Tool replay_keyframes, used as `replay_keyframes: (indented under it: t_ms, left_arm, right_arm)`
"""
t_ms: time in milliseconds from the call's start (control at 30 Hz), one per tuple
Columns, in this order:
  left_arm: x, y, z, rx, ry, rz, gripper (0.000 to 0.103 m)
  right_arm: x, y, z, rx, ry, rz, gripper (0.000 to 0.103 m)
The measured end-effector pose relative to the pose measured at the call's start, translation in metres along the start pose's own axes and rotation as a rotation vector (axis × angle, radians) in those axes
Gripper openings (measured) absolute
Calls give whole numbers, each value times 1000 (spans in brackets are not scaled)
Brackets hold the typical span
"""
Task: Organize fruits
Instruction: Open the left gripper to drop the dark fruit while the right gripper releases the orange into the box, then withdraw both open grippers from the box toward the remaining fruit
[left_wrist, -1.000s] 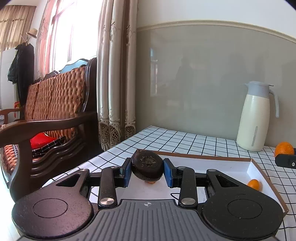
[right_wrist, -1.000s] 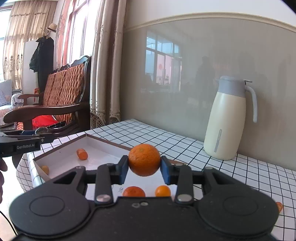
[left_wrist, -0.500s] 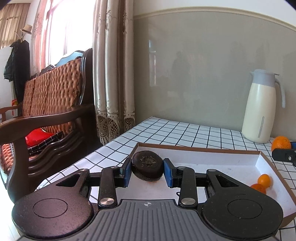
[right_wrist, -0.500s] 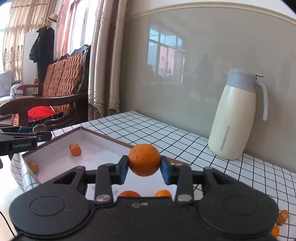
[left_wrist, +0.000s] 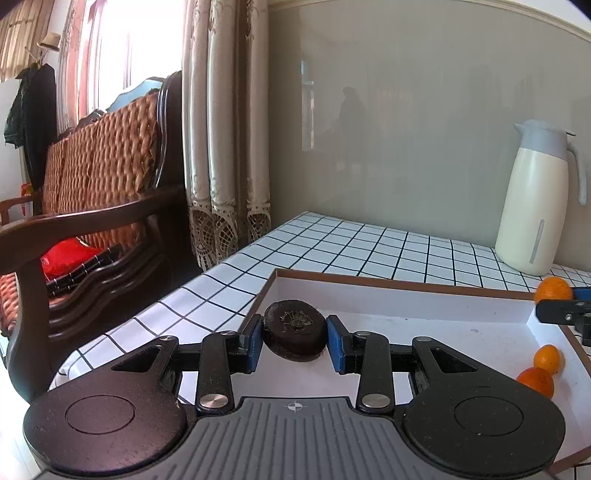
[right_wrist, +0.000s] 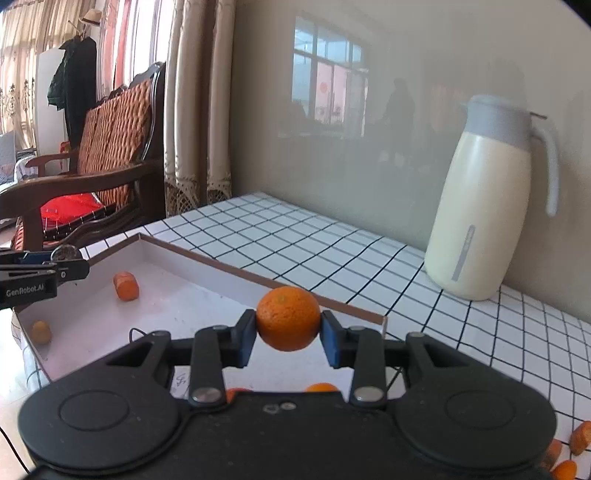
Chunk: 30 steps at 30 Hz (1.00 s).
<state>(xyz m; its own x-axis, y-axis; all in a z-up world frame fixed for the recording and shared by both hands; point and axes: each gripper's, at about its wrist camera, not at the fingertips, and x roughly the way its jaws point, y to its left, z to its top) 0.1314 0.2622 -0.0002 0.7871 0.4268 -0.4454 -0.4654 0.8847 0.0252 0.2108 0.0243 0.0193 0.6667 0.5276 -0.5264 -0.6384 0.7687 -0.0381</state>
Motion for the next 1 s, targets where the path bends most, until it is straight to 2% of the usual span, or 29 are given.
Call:
replay_keyframes:
  t_ms: [100, 167, 200, 233, 267, 300, 333, 400, 667, 1000]
  left_arm:
    - [2, -5, 2, 7, 4, -10, 37]
    - [4, -9, 1, 21, 10, -15, 37]
    - [4, -11, 1, 29, 2, -14, 55]
    - [1, -12, 0, 32, -17, -4, 76]
    - [-4, -12, 0, 24, -61, 31, 102]
    - [-9, -12, 0, 19, -111, 51, 103]
    - [-11, -11, 1, 17, -125, 54, 103]
    - [-10, -9, 3, 1, -123, 54, 103]
    - [-6, -7, 0, 16, -101, 48, 103]
    - [-22, -5, -3, 16, -119, 65, 103]
  right_arm:
    - [10, 2, 4, -4, 24, 14, 30]
    - [17, 2, 6, -9, 44, 28, 37]
    - [19, 3, 6, -23, 49, 22, 60]
    - [18, 3, 6, -34, 23, -24, 96]
    - [15, 1, 5, -26, -33, -76, 96]
    - [9, -2, 2, -3, -110, -106, 97]
    - [7, -6, 1, 10, -132, -97, 97]
    - [10, -10, 1, 30, -97, -89, 97]
    - [10, -12, -1, 49, -95, -74, 97]
    - [-2, -7, 1, 35, -85, -62, 97]
